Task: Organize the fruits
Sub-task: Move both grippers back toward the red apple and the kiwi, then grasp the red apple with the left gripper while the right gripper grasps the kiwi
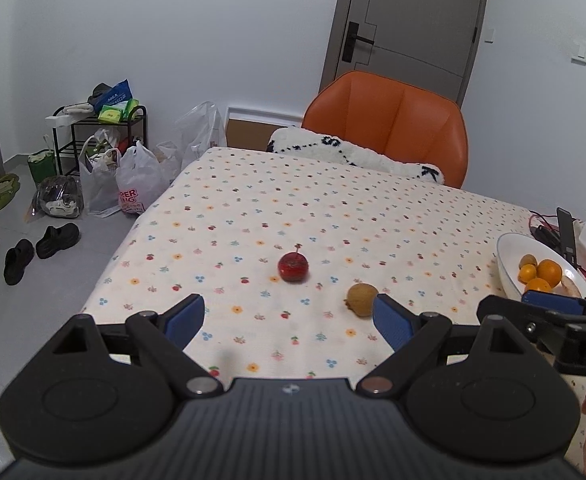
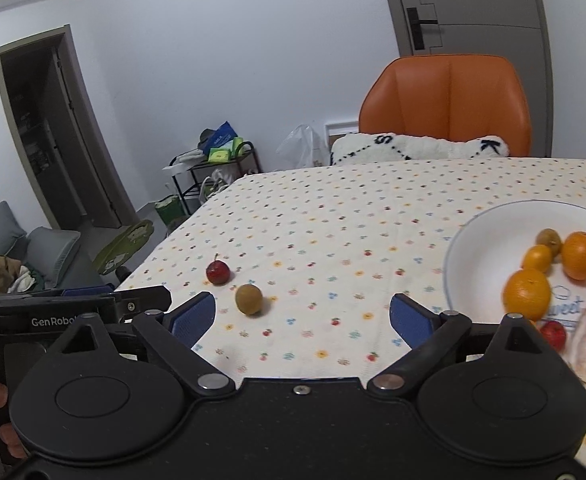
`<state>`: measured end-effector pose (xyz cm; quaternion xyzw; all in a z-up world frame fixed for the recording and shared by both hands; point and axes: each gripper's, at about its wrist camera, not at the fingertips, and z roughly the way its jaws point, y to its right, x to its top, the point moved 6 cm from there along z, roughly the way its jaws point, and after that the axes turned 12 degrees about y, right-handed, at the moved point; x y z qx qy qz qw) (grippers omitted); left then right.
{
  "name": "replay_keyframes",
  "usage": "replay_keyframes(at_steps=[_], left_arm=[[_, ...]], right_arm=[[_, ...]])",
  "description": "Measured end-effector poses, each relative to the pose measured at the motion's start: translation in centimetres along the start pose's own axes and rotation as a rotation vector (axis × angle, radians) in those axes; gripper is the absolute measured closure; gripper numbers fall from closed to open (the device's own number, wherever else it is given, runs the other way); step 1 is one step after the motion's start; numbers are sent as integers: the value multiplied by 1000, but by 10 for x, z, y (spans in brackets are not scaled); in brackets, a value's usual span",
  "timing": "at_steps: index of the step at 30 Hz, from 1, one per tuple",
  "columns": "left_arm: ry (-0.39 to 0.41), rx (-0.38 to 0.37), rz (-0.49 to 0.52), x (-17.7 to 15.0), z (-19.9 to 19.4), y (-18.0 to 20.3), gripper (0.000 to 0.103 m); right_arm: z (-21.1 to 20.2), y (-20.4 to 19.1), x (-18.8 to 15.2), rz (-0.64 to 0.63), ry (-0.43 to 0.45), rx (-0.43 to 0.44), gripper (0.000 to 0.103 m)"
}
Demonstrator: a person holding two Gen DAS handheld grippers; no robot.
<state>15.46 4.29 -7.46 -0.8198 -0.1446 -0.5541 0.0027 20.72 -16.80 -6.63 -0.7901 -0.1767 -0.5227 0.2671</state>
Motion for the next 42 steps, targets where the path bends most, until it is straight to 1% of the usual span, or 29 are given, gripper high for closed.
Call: replay_keyframes(at_steps=[1, 8, 10, 13, 19, 22, 23, 24, 25, 29, 32, 34, 36, 39, 42], left_arm=[[1, -2, 0, 1, 1, -2, 13], [-1, -20, -2, 5, 11, -8, 16], [-5, -25, -6, 6, 15, -8, 16], [-11, -33, -5, 6, 21, -9, 19], [-33, -45, -14, 6, 33, -11, 28], [-39, -35, -12, 7, 40, -13, 30], [-44, -34, -17, 7, 42, -14, 33], [-50, -40, -28, 7, 45, -15, 37], [-55, -46, -35, 7, 47, -16, 39], [-58, -45, -23, 9, 55, -16, 42], [-74, -60, -30, 9, 63, -16, 47], [-83, -63, -27, 8, 68, -15, 49], [-92, -67, -27, 7, 73, -13, 51], [-104, -75, -20, 7, 79, -10, 55], [-109, -85, -9, 6, 85, -7, 55]], right_arm=[[2, -2, 0, 0, -3, 4, 15], [19, -11, -2, 7, -37, 36, 30], [24, -13, -3, 9, -49, 46, 38], [32, -14, -5, 15, -72, 58, 46], [49, -16, -7, 22, -105, 69, 51], [57, -17, -9, 22, -122, 72, 53], [60, -18, -10, 21, -129, 73, 54], [63, -19, -11, 22, -138, 77, 56], [66, -20, -13, 22, -146, 85, 57], [76, -25, -18, 14, -173, 100, 62], [83, -27, -22, 14, -189, 110, 70], [85, -27, -21, 10, -185, 119, 77], [85, -27, -19, 10, -186, 135, 81], [86, -27, -17, -6, -186, 123, 81], [86, -22, -14, -4, -185, 107, 81]])
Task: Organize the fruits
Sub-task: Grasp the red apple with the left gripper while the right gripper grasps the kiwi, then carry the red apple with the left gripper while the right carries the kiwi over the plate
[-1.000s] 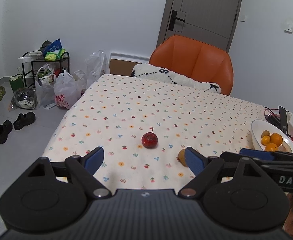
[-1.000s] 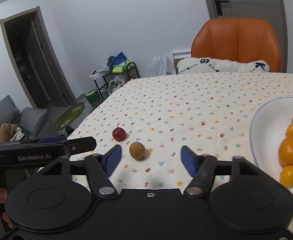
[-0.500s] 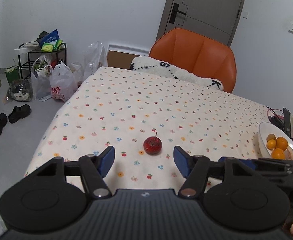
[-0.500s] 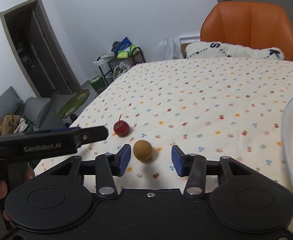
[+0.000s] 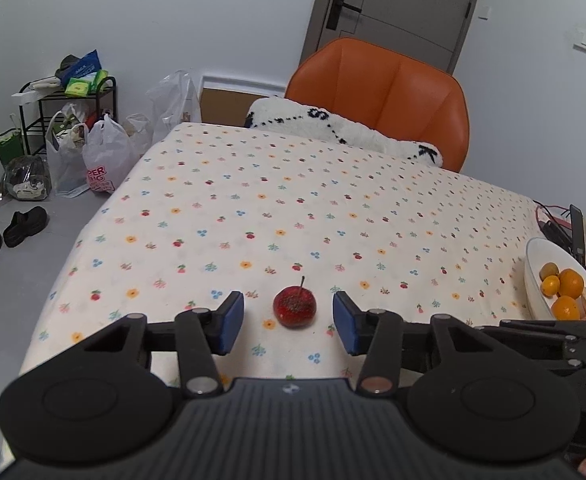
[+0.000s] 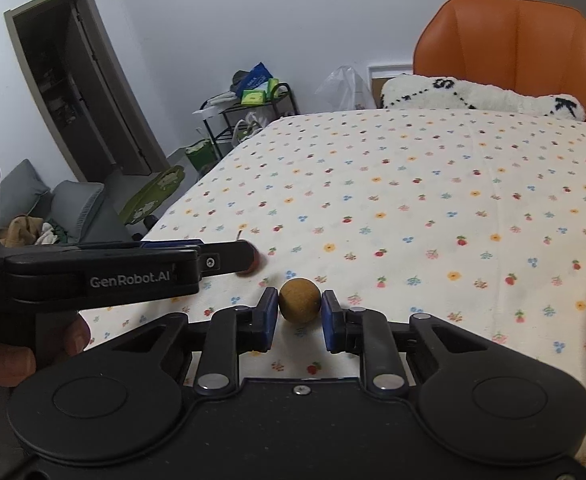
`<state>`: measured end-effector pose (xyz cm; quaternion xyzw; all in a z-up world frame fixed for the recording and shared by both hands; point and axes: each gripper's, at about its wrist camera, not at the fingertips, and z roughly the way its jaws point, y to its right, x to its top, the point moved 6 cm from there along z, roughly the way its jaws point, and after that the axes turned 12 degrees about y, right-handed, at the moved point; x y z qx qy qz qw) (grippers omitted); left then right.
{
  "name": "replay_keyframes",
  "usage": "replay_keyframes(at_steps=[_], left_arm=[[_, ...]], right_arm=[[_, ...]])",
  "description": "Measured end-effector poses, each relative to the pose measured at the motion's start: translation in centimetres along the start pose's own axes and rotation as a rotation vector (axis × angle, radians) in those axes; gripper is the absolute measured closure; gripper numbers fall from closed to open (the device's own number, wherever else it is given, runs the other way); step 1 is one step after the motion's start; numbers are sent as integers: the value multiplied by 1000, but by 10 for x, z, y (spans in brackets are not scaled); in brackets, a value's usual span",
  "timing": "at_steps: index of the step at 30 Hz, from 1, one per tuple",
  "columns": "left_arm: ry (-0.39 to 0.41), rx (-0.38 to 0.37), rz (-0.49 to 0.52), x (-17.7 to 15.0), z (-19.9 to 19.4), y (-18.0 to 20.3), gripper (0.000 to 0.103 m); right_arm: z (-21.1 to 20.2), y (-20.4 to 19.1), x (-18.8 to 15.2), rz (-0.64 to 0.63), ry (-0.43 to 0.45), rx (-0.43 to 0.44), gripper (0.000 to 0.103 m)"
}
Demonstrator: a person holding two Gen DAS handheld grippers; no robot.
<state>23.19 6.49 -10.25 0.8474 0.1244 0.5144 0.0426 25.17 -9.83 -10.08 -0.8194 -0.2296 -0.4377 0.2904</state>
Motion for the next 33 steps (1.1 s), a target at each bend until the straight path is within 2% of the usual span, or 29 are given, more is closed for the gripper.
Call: replay_keyframes(at_steps=[5, 8, 9, 20, 33], left_arm=[[-15, -7, 19, -4, 13, 4, 66], [-20, -19, 33, -4, 16, 9, 79], [-17, -21, 28, -4, 15, 9, 79], [27, -47, 43, 3, -5, 34, 80], [75, -93, 79, 12, -21, 82, 80]], right_arm=[[-9, 13, 1, 18, 19, -42, 81], [-16, 22, 1, 39, 31, -65, 81], [-18, 24, 1, 43, 36, -68, 81], [-45, 36, 8, 55, 92, -78, 81], [-84, 63, 18, 89, 174, -108, 81]])
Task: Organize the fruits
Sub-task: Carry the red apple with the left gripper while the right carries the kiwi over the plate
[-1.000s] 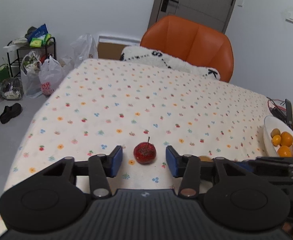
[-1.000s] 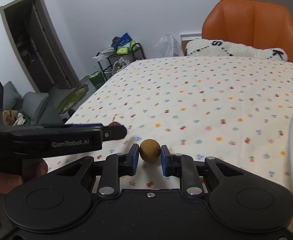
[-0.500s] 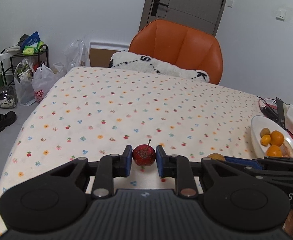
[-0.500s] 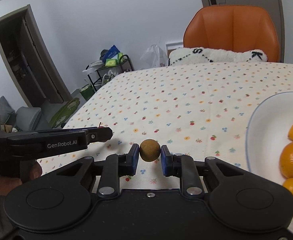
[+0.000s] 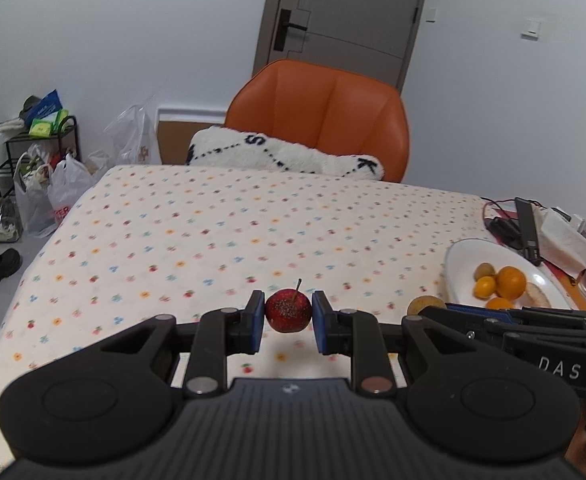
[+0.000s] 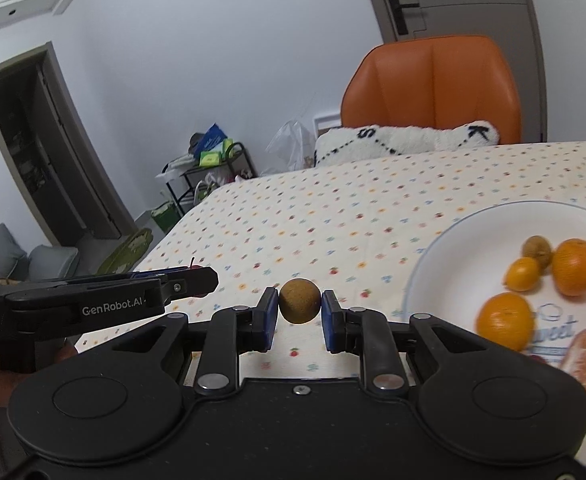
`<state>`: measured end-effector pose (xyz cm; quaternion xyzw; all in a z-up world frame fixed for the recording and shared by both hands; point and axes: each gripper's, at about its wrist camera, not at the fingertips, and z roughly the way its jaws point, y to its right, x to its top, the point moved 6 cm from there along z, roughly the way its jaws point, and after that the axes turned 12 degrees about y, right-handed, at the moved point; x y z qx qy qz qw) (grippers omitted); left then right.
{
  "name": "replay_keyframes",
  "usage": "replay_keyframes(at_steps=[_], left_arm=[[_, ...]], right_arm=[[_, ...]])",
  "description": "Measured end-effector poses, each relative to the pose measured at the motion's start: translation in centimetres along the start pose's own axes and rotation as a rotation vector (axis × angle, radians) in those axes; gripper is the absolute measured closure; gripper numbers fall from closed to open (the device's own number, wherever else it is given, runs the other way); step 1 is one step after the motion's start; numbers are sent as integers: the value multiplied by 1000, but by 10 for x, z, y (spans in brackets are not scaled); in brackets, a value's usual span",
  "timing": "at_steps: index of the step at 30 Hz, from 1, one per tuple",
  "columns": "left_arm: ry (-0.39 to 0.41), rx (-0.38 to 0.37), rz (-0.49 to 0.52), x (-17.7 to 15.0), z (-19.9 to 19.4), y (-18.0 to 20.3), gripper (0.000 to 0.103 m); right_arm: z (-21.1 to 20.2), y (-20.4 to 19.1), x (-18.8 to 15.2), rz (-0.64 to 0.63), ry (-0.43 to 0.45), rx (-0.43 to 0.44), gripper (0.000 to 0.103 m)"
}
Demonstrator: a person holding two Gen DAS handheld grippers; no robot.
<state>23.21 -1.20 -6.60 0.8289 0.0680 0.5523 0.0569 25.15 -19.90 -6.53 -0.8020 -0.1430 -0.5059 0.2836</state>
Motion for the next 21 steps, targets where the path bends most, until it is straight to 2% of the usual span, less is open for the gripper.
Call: replay_keyframes(at_steps=[21], left_arm=[[29, -98, 61, 15, 7, 81, 80]], right_arm=[[-56, 72, 25, 63, 114, -103, 81]])
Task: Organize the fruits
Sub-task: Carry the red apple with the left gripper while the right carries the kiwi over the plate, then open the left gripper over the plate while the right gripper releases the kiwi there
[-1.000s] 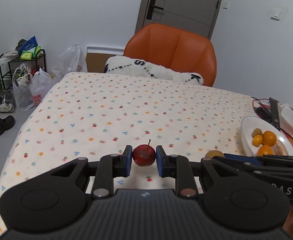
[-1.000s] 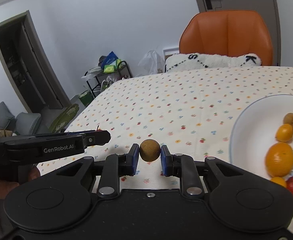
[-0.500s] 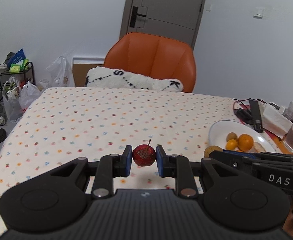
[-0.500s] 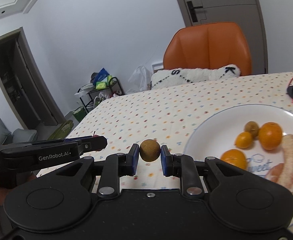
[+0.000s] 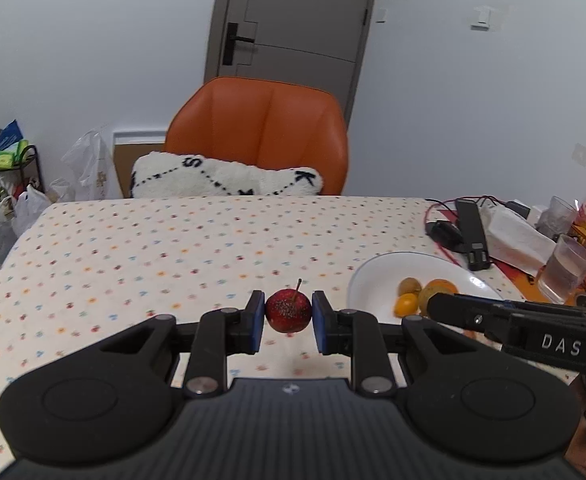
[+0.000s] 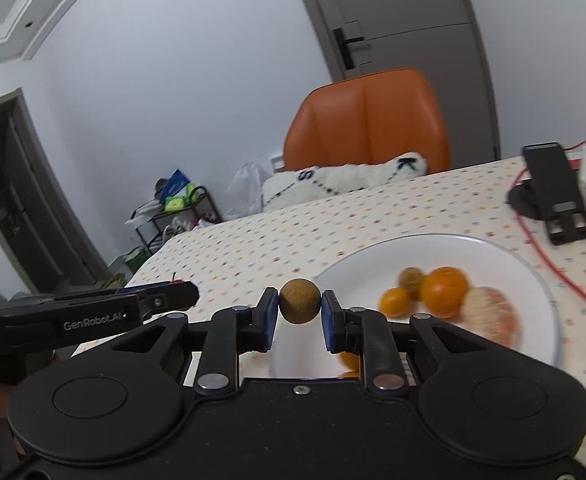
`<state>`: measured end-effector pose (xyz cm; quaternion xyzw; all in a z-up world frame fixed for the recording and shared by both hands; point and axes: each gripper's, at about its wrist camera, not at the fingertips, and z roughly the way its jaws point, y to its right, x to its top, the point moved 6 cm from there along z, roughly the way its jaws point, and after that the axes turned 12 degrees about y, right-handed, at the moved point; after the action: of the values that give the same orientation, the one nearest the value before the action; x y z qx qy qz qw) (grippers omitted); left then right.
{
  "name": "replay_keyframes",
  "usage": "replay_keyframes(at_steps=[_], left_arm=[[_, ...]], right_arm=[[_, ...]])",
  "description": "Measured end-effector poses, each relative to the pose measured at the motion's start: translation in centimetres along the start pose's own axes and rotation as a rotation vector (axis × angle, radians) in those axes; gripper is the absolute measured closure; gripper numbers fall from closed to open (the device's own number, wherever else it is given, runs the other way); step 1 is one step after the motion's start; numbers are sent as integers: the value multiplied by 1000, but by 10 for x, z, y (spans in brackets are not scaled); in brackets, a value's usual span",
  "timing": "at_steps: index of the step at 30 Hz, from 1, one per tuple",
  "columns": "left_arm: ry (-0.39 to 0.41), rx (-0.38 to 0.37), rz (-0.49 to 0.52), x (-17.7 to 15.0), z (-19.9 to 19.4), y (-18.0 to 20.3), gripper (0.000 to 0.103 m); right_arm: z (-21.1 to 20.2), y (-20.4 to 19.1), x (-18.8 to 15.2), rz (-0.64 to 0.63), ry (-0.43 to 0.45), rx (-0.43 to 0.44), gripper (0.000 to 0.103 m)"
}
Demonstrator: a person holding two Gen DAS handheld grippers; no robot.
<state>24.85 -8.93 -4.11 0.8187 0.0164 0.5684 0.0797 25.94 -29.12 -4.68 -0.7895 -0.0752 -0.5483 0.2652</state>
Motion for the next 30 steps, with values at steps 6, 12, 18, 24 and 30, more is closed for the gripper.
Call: replay_keyframes(at_steps=[6, 12, 18, 24, 30], left_arm=[[-7, -24, 11, -2, 9, 21, 80], [-20, -55, 25, -4, 20, 40, 80], [-37, -80, 35, -7, 31, 55, 79], [-34, -90, 39, -9, 37, 63, 79], [-41, -93, 27, -8, 42, 61, 76]], right_arm=[[-8, 26, 6, 23, 20, -40, 81], [-13, 49, 9, 47, 35, -74, 81], [-14, 65, 7, 66, 33, -93, 81], [-13, 68, 7, 67, 28, -92, 81], [-8, 65, 7, 69, 23, -93, 81]])
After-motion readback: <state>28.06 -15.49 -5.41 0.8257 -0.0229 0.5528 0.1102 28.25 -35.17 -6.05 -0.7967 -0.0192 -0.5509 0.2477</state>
